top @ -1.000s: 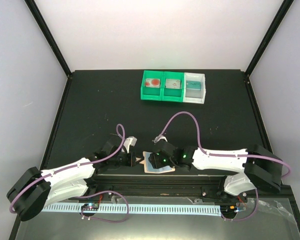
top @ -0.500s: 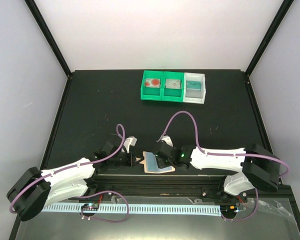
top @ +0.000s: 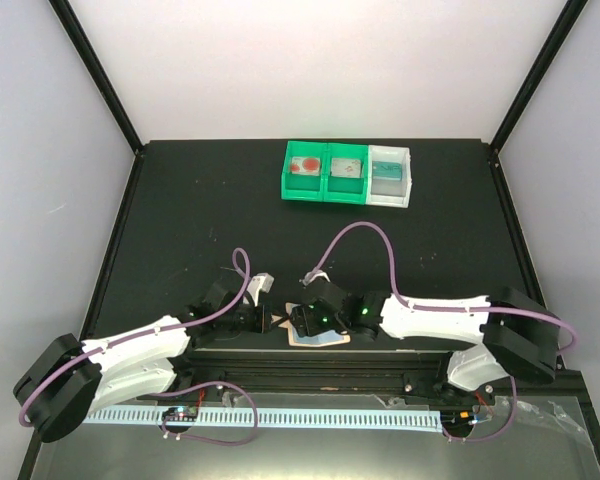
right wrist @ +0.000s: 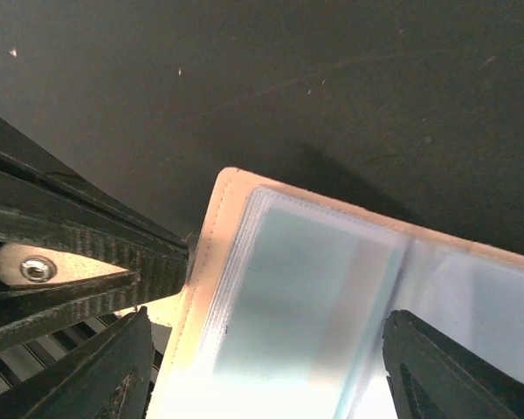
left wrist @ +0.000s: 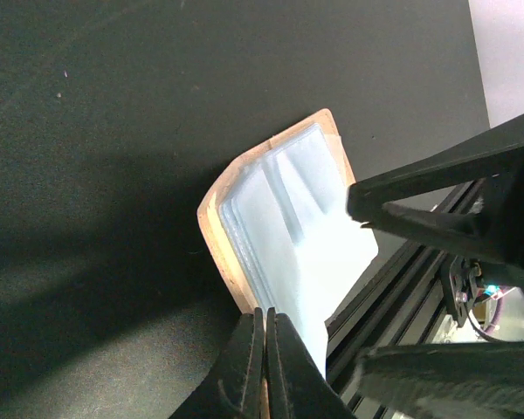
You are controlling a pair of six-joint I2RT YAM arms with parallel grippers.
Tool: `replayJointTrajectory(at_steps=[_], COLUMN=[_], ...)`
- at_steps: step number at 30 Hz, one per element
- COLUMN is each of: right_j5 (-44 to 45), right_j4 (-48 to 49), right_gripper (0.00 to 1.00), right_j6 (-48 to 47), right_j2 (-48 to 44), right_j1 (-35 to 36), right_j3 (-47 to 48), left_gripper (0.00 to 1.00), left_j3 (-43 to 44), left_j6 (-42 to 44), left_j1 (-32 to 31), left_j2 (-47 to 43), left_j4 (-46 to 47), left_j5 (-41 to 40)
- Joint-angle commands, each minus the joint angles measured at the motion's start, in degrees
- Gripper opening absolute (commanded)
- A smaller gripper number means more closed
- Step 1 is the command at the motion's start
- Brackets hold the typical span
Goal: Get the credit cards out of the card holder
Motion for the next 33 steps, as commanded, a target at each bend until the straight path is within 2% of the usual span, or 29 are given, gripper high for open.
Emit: replayJointTrajectory(at_steps=[1, 8, 19, 27, 33], right_j5=[-4.0, -4.8, -0.2, 0.0, 0.1], right_j4=[5.6, 5.5, 2.1, 1.9, 2.5], right_gripper=[0.74, 0.72, 0.66, 0.71, 0.69], right_j6=[0.5, 0.2, 0.9, 0.0, 0.7], right_j2=[2.8, 6.0, 5.2, 2.8, 2.3], right_j1=[0.2, 0.2, 0.2, 0.2, 0.2], right_j3=[-1.2, -0.7, -1.7, -1.7, -2.7], left_gripper=[0.02, 0.01, 0.02, 0.02, 0.02], left_j3=[0.5, 0.8, 1.4, 1.8, 2.0], left_j6=[0.0, -0.1, 0.4, 0.4, 0.6], left_j1=[-0.3, -0.3, -0.3, -0.3, -0.3], left_j2=[-0.1, 0.1, 1.1, 2.3, 3.3], left_j4=[-0.1, 0.2, 0.1, 1.0, 1.3], left_j5=[-0.3, 0.0, 0.2, 0.4, 1.0])
